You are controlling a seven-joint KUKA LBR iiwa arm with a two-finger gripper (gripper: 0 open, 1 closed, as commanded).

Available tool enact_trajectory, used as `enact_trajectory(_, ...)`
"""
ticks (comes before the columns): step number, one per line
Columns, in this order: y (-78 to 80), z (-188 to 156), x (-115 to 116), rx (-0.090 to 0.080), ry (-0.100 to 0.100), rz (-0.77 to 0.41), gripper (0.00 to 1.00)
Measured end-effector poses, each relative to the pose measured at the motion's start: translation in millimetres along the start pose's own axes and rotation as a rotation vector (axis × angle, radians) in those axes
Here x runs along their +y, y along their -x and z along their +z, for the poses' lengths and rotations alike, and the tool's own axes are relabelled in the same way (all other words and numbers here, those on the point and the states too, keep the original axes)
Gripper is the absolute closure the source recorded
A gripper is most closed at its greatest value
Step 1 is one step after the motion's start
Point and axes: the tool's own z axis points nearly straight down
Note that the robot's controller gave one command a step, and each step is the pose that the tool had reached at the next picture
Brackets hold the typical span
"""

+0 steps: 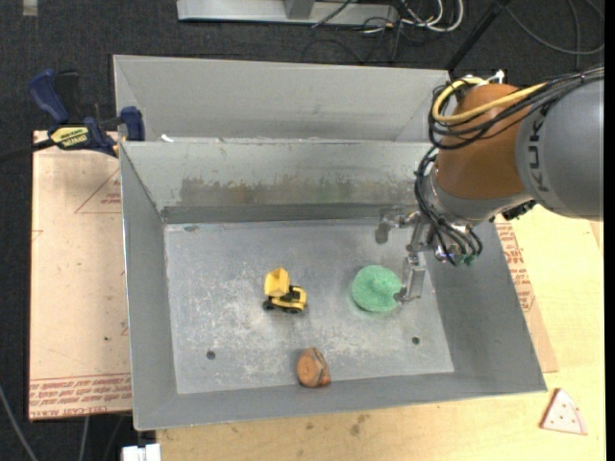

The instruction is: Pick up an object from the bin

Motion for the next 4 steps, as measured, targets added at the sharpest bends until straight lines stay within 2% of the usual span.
enact_trajectory(1, 22.5, 51.7, 33.4, 0.001, 0.002, -0.295, 1.00)
enact_trajectory(3, 27.1, 51.7, 32.3, -0.001, 0.003, -0.331, 1.00)
enact_trajectory(4, 33.2, -142.9, 22.7, -0.007, 0.000, -0.815, 1.00)
